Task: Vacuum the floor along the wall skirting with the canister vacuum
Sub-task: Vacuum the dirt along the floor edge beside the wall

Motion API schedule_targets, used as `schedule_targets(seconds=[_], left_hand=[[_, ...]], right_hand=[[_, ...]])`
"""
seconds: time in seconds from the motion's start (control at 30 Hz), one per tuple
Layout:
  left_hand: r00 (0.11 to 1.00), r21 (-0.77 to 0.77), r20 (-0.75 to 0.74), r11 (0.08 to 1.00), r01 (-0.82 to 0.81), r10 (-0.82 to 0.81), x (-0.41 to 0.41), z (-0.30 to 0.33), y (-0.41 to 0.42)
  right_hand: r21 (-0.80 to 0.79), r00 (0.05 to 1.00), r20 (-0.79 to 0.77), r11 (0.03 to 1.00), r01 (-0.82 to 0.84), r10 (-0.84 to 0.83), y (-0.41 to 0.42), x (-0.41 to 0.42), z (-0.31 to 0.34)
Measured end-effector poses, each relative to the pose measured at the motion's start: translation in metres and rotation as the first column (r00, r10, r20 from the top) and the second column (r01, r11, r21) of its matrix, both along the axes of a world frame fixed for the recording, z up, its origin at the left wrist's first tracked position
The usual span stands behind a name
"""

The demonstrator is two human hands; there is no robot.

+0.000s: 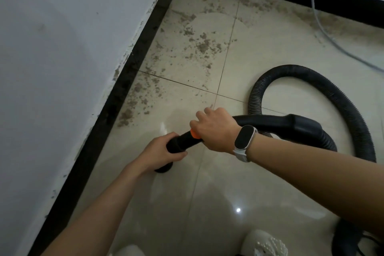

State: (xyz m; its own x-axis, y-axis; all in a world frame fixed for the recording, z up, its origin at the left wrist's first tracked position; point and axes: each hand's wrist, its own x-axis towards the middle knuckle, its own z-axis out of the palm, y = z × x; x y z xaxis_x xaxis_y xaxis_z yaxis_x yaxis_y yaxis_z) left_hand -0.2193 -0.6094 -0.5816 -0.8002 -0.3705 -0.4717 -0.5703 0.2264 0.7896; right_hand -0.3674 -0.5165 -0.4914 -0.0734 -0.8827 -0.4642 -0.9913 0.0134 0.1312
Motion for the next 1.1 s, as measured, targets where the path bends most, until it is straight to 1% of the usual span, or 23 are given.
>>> schedule_targets(seconds=[0.1,0.17,0.23,0.3,0.33,0.37,0.43,0.5,0.6,0.67,0.73,0.8,0.87,0.9,0.97,1.03,1.1], left_hand=[[0.998,-0.009,0.031,0.998,0.059,-0.059,0.001,0.001,-0.005],[0.998,-0.056,0.017,0.997,0.061,-0.060,0.001,0.002,-0.007],[1.000,-0.157,-0.026,0.988,0.009,-0.014,0.005,-0.001,-0.009],[0.993,-0.258,-0.033,0.959,-0.116,0.111,0.017,-0.006,-0.012],[0.983,-0.315,-0.001,0.933,-0.173,0.182,0.024,-0.009,-0.013],[0.969,-0.382,0.060,0.903,-0.198,0.238,0.031,-0.014,-0.014],[0.921,-0.489,0.224,0.854,-0.177,0.319,0.045,-0.022,-0.014],[0.868,-0.518,0.329,0.839,-0.163,0.371,0.057,-0.032,-0.014],[0.830,-0.533,0.386,0.832,-0.155,0.402,0.069,-0.042,-0.014],[0.815,-0.536,0.387,0.824,-0.183,0.432,0.074,-0.045,-0.016],[0.818,-0.539,0.382,0.823,-0.181,0.430,0.079,-0.046,-0.017],[0.835,-0.541,0.374,0.826,-0.157,0.403,0.084,-0.046,-0.019],[0.851,-0.540,0.355,0.828,-0.150,0.386,0.092,-0.046,-0.021],[0.855,-0.543,0.346,0.826,-0.152,0.385,0.096,-0.046,-0.021],[0.855,-0.562,0.329,0.811,-0.164,0.401,0.102,-0.047,-0.019],[0.852,-0.571,0.297,0.795,-0.204,0.431,0.106,-0.049,-0.015],[0.837,-0.556,0.253,0.781,-0.285,0.485,0.108,-0.050,-0.010]], right_hand=[[0.069,0.999,0.014,0.997,0.035,-0.036,-0.007,0.018,-0.007],[0.049,0.998,0.047,0.998,0.038,-0.041,-0.008,0.021,-0.013],[0.007,0.991,0.083,0.995,0.104,-0.104,-0.004,0.016,-0.017],[-0.031,0.965,0.101,0.968,0.248,-0.244,0.003,0.003,-0.021],[-0.048,0.944,0.090,0.945,0.323,-0.318,0.004,-0.006,-0.022],[-0.063,0.919,0.070,0.918,0.392,-0.388,0.005,-0.016,-0.023],[-0.100,0.871,0.040,0.866,0.490,-0.489,0.003,-0.030,-0.025],[-0.107,0.849,0.056,0.842,0.528,-0.525,0.000,-0.029,-0.026],[-0.079,0.849,0.138,0.849,0.522,-0.509,-0.004,-0.003,-0.026],[-0.061,0.847,0.202,0.857,0.513,-0.492,-0.004,0.018,-0.024],[-0.020,0.854,0.260,0.882,0.471,-0.451,0.001,0.037,-0.024],[0.094,0.826,0.342,0.891,0.444,-0.447,0.006,0.054,-0.026],[0.203,0.767,0.404,0.867,0.456,-0.498,0.006,0.064,-0.029],[0.211,0.749,0.424,0.860,0.466,-0.510,0.006,0.067,-0.030],[0.175,0.749,0.465,0.879,0.445,-0.472,0.003,0.074,-0.030],[0.124,0.783,0.498,0.924,0.361,-0.373,-0.003,0.088,-0.031],[0.076,0.825,0.503,0.964,0.254,-0.257,-0.014,0.101,-0.034]])
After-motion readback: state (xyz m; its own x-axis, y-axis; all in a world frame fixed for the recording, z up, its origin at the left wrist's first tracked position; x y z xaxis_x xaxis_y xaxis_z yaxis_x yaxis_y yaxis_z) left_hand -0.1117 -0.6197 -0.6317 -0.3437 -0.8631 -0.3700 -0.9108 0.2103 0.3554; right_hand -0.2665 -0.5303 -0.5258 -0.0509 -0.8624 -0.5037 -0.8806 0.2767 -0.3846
